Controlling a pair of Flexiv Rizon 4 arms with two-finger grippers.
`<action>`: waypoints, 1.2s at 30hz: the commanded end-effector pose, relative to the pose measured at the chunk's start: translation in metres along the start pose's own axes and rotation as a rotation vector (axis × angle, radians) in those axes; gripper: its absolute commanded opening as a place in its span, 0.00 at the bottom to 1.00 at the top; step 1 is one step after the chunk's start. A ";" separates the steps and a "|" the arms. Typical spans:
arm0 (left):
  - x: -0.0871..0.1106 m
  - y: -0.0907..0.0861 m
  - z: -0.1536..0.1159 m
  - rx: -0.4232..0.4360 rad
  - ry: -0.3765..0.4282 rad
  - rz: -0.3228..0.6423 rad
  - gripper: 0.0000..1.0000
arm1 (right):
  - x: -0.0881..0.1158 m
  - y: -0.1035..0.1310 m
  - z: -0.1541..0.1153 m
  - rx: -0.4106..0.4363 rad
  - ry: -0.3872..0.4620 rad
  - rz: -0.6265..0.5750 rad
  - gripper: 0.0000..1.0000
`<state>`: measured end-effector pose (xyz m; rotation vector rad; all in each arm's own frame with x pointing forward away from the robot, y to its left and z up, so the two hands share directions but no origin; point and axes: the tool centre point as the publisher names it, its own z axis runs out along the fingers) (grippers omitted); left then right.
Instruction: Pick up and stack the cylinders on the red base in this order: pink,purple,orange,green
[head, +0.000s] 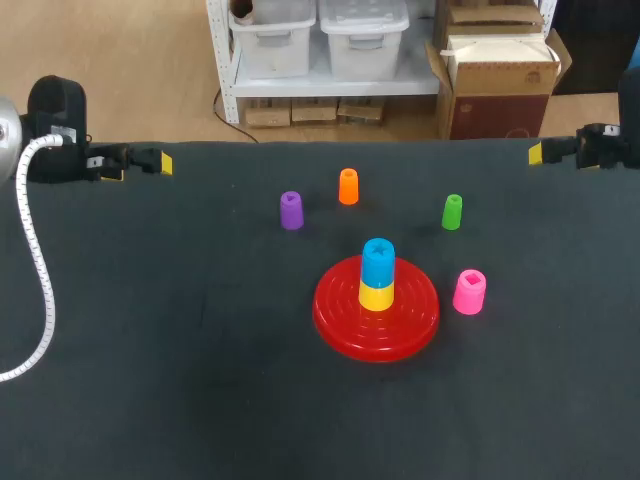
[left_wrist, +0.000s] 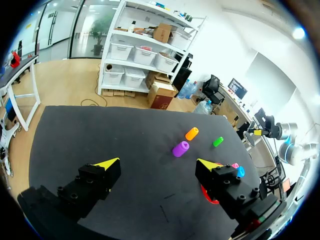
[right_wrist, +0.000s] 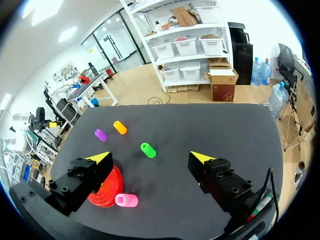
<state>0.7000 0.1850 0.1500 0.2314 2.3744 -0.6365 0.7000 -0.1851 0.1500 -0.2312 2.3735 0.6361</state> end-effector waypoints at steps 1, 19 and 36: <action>0.000 0.000 0.000 0.000 0.000 0.000 1.00 | 0.000 0.000 0.000 0.000 0.000 0.000 1.00; -0.018 -0.063 -0.010 0.381 -0.102 0.643 1.00 | 0.000 0.000 0.000 0.000 0.000 0.000 1.00; 0.018 -0.151 -0.019 0.887 0.040 1.130 1.00 | 0.000 0.000 0.000 0.000 0.000 0.000 1.00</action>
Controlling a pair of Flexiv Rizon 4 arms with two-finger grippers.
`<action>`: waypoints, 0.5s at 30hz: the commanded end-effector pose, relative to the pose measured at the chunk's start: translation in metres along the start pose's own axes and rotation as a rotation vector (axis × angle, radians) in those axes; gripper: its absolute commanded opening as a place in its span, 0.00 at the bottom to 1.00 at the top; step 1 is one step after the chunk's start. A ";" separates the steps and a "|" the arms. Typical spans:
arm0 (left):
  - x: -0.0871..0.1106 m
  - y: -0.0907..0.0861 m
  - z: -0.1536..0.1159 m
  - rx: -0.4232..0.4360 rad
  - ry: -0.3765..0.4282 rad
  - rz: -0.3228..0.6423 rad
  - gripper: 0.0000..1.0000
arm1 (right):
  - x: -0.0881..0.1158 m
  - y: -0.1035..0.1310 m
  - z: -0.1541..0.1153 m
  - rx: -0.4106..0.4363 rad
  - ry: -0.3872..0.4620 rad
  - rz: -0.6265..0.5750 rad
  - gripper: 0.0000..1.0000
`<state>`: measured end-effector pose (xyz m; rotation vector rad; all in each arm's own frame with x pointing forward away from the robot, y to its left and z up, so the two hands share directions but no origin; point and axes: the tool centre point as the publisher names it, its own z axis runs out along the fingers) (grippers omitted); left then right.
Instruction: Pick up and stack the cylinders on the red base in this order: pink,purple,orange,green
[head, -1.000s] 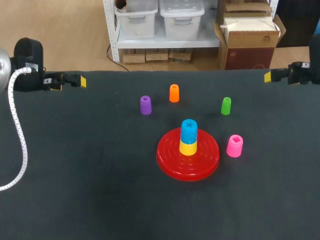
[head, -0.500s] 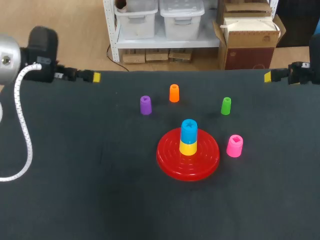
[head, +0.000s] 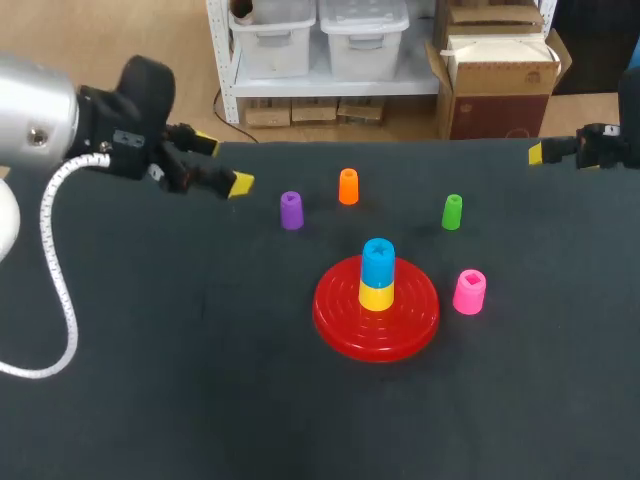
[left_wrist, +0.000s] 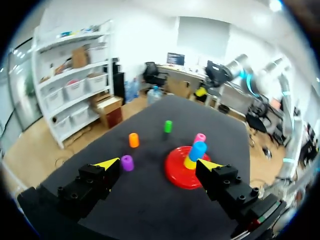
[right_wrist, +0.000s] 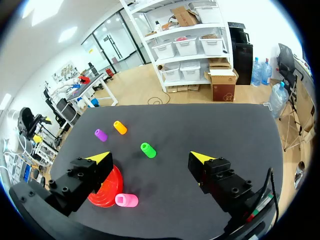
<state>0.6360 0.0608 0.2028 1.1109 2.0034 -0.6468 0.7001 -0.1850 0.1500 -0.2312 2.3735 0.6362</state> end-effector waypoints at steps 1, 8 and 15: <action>-0.002 -0.010 -0.009 0.564 -0.094 0.483 1.00 | 0.000 0.000 0.000 0.000 0.000 0.000 1.00; -0.001 -0.019 -0.007 0.576 -0.087 0.472 1.00 | 0.000 0.000 0.000 0.000 0.000 0.000 1.00; 0.009 -0.016 -0.006 0.561 -0.059 0.457 1.00 | 0.000 0.000 0.000 0.000 0.000 0.000 1.00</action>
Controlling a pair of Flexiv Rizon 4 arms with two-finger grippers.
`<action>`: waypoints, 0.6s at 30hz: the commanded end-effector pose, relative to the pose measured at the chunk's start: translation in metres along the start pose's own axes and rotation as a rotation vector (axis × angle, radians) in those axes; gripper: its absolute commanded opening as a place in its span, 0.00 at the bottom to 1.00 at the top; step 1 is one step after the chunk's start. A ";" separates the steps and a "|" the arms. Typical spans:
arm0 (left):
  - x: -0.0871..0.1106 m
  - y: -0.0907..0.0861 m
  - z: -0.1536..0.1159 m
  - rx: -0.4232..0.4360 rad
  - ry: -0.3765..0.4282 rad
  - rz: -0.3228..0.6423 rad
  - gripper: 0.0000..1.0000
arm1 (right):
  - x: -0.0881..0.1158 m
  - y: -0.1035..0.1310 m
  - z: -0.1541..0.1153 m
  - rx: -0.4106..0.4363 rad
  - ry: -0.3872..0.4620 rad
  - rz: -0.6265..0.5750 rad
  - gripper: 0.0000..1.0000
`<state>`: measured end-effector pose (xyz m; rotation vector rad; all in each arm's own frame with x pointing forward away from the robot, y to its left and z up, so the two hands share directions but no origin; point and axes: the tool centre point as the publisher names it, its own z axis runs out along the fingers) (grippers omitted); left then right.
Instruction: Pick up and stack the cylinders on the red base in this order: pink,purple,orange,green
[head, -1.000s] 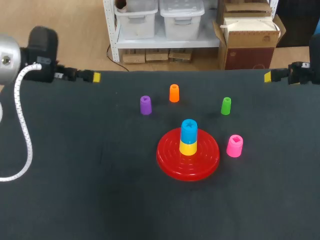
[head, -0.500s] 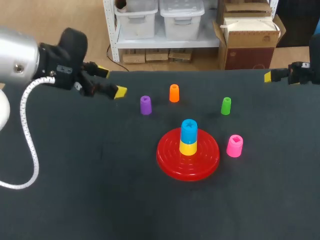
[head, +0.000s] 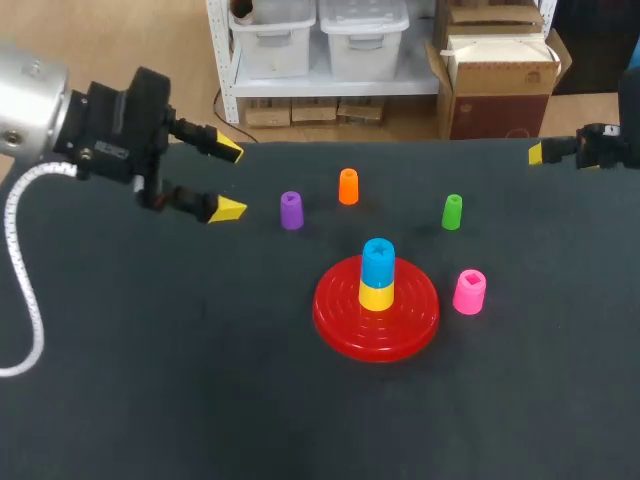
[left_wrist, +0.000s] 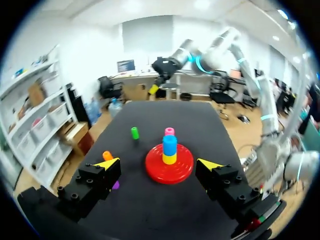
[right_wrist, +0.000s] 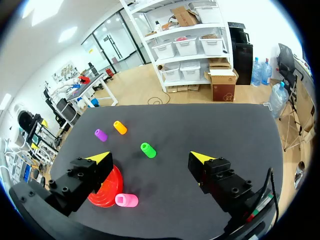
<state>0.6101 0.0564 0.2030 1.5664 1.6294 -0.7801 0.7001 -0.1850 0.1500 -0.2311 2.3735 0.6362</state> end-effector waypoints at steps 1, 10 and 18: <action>0.006 0.007 -0.002 0.264 -0.037 0.076 1.00 | 0.000 0.000 0.000 0.000 0.000 0.000 1.00; 0.030 0.020 0.008 0.205 0.038 0.007 1.00 | 0.000 0.000 0.000 0.000 0.000 0.000 1.00; 0.038 0.025 0.005 0.150 0.055 -0.036 1.00 | 0.000 0.000 0.000 0.000 0.000 0.000 1.00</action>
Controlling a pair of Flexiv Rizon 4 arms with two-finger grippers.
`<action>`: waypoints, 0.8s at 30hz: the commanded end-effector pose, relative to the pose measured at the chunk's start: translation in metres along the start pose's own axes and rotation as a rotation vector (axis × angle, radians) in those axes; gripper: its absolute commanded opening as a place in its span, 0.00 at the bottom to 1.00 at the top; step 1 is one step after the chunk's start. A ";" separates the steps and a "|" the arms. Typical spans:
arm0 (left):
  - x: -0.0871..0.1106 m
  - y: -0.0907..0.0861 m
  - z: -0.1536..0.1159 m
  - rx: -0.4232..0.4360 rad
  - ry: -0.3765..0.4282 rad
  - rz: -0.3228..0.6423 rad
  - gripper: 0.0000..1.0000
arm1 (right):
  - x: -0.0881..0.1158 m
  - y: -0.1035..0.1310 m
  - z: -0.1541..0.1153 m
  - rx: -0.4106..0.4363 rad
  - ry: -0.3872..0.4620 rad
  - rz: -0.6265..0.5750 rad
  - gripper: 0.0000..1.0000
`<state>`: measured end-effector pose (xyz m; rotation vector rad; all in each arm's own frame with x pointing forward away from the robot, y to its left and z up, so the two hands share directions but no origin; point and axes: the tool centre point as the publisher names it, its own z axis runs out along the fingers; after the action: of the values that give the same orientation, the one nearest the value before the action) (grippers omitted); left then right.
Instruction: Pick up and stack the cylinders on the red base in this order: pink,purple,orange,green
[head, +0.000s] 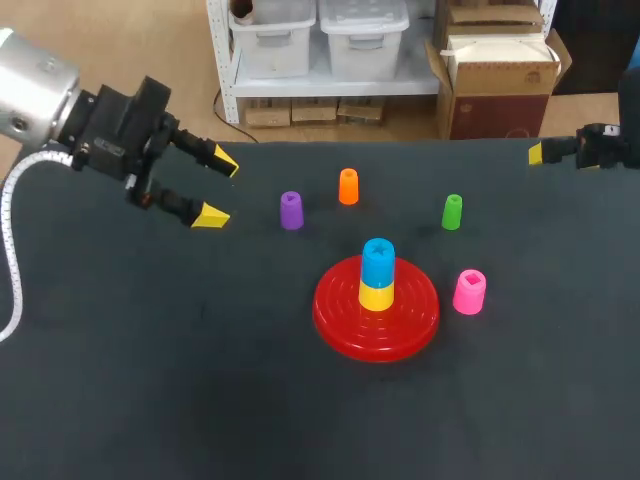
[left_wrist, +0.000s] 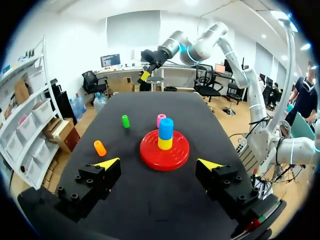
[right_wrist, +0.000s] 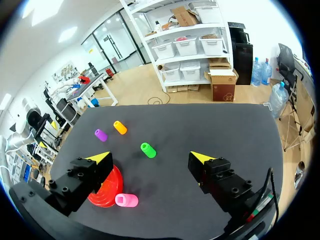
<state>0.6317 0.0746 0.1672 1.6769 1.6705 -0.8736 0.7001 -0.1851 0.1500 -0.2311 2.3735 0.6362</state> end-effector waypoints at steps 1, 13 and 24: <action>-0.004 0.004 -0.003 0.020 -0.012 -0.031 1.00 | 0.000 0.000 0.000 0.000 0.000 0.000 1.00; -0.006 0.004 -0.005 0.019 -0.025 -0.055 1.00 | 0.000 0.000 0.000 0.000 0.000 0.000 1.00; -0.006 0.004 -0.005 0.019 -0.025 -0.055 1.00 | 0.019 0.043 0.014 -0.082 0.265 -0.238 1.00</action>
<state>0.6355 0.0743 0.1752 1.6304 1.7063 -0.9336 0.6798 -0.1512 0.1419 -0.4226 2.4243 0.6215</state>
